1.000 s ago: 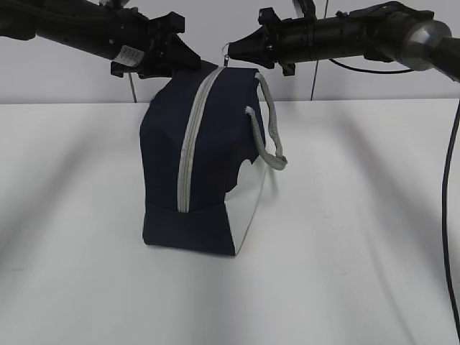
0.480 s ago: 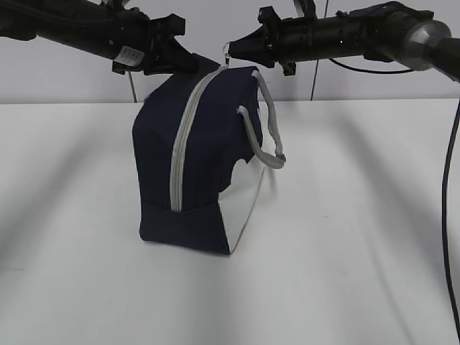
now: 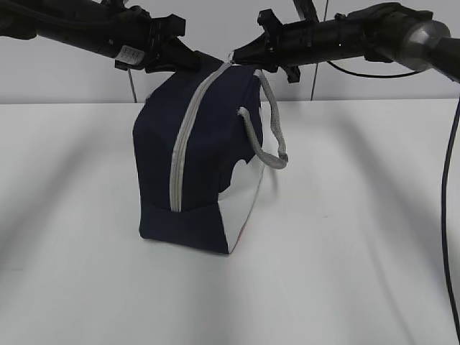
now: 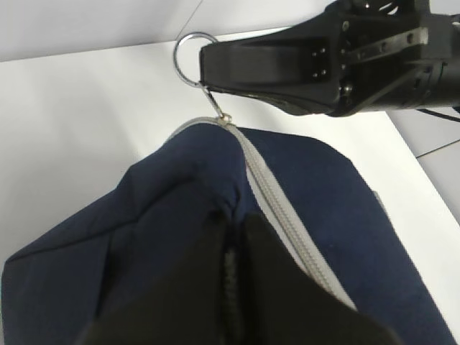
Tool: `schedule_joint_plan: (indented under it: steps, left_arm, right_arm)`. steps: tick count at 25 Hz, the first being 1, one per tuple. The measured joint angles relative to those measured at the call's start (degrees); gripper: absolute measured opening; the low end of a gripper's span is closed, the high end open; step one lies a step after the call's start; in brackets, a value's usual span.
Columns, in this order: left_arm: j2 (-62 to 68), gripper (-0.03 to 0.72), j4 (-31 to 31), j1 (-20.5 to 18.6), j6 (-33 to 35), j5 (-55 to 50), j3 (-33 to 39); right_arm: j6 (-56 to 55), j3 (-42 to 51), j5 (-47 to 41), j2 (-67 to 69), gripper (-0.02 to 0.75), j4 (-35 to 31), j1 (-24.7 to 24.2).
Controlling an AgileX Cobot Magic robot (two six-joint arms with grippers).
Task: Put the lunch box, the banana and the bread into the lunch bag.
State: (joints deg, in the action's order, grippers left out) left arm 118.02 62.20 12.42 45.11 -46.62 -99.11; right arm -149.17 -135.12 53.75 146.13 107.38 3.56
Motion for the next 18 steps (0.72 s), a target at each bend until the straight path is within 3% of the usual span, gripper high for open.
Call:
schedule_joint_plan:
  steps: [18]
  left_arm:
    - [-2.4, 0.029, 0.8, 0.0, 5.2, -2.7, 0.2]
  right_arm:
    - [-3.6, -0.1, -2.9, 1.8, -0.016, -0.3, 0.2]
